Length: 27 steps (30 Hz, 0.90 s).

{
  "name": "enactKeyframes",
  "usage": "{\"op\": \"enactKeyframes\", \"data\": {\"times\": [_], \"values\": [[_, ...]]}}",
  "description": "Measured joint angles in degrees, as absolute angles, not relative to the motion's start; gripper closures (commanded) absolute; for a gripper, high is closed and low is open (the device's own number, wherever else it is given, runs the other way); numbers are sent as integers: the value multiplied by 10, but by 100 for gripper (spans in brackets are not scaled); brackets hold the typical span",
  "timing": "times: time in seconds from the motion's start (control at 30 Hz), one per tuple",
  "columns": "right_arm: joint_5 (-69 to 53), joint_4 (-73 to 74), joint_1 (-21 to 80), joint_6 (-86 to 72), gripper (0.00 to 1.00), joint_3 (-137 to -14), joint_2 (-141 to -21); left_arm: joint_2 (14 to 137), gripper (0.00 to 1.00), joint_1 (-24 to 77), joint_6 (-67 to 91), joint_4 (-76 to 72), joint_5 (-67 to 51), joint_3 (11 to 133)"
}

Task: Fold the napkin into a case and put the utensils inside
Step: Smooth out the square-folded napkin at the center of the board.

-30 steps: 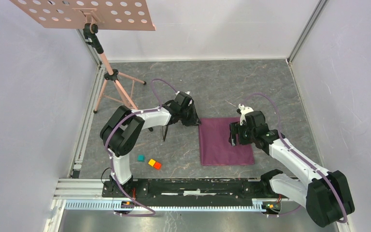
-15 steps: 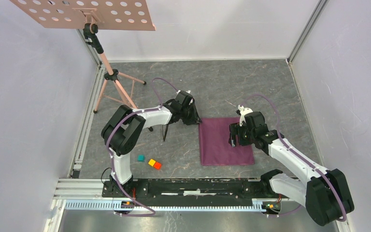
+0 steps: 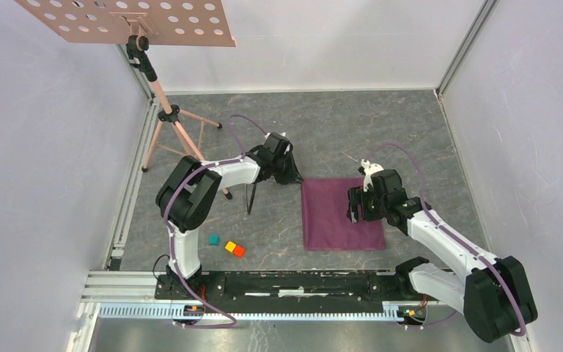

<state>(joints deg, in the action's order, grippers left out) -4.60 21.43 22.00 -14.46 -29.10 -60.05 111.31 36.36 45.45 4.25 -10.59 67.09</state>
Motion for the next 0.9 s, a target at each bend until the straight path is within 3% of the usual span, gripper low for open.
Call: {"op": "enactKeyframes", "data": {"times": [0.07, 0.53, 0.77, 0.9], "values": [[-48, 214, 220, -145, 23, -291, -601, 1116, 97, 362, 453, 43, -107, 674], [-56, 210, 220, -142, 23, -291, -605, 1103, 97, 356, 453, 23, -124, 668], [-56, 205, 220, -142, 23, -291, -605, 1107, 87, 342, 453, 15, -126, 660], [-55, 202, 220, -142, 22, -291, -607, 1107, 69, 338, 450, 25, -121, 660]]}}
